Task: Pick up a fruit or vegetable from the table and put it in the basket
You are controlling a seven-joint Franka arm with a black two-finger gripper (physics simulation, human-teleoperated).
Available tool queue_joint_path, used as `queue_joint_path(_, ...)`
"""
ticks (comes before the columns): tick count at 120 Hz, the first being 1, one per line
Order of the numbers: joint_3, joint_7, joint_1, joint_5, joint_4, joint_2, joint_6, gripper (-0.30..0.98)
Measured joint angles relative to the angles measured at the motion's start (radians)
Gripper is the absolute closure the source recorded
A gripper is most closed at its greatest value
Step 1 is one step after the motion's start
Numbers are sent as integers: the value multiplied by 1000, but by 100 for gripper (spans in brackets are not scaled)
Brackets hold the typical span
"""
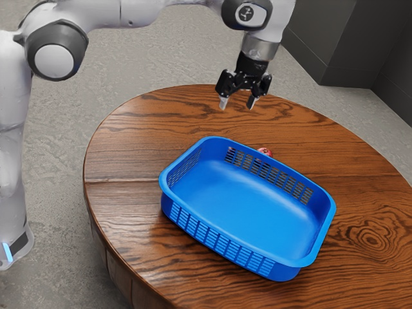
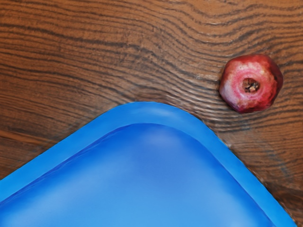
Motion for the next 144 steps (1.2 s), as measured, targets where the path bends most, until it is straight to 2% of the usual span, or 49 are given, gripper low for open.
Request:
queue_joint_path(34,-39,573,44,-1,-15,30,160,0)
queue_joint_path(46,-37,732,67,-3,-55,6,181,0)
queue_joint_path(64,8,920,50,-14,-157,-56,198,0)
queue_joint_path(72,62,979,29,-43,-192,-73,203,0)
queue_joint_path(86,96,1061,24,-72,-207,-79,208,0)
queue_joint_path(109,115,1155,35,-106,-208,-52,212,0)
queue_joint_path(144,115,1177,9,-136,-198,-5,229,0)
